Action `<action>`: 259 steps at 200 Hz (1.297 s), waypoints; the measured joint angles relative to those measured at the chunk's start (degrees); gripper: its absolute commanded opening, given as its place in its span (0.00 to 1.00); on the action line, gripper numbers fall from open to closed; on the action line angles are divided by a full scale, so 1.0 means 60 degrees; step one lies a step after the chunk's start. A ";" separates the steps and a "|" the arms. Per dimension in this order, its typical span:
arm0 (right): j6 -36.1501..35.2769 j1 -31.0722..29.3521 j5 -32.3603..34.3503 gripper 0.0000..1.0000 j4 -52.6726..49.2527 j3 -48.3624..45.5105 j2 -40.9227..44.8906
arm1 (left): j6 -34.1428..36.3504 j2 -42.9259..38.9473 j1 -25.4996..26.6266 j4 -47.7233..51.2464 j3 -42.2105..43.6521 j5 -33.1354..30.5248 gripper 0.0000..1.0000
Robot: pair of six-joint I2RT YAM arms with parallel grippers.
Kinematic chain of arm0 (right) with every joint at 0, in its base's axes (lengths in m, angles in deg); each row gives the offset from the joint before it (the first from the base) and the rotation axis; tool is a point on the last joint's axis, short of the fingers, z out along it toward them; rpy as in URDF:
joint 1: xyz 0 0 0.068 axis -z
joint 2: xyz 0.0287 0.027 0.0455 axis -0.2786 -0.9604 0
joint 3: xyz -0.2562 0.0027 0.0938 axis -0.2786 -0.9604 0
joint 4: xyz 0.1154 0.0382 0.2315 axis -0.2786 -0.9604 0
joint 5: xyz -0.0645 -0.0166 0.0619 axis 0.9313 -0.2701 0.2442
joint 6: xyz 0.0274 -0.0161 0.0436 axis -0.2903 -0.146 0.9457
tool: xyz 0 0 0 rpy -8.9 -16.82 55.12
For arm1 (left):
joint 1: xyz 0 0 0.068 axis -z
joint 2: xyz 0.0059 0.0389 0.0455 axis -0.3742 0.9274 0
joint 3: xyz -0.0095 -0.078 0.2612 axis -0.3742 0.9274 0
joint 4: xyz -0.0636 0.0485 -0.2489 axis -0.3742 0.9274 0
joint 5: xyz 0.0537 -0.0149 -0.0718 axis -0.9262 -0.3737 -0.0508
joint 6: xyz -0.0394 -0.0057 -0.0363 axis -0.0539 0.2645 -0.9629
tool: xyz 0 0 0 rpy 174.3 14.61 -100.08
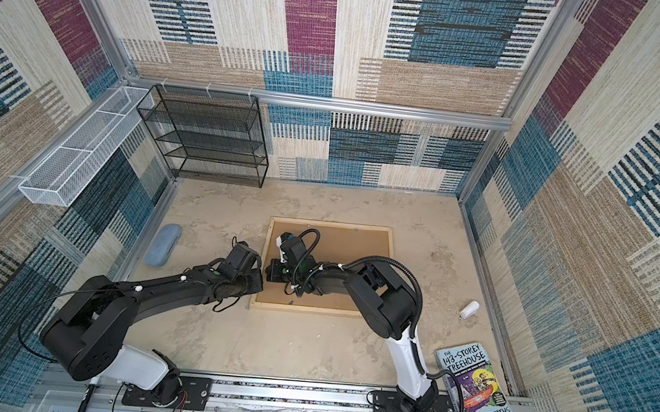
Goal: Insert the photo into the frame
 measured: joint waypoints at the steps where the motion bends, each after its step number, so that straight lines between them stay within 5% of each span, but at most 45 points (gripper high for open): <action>1: 0.0004 0.0000 0.0004 0.00 0.0000 0.0007 -0.0004 | -0.0007 0.0000 0.0000 -0.0004 0.0004 -0.0004 0.12; 259: 0.0459 -0.0033 0.0331 0.00 0.0656 -0.0466 0.0106 | -0.0328 -0.0069 -0.0215 -0.0648 0.0284 0.0251 0.14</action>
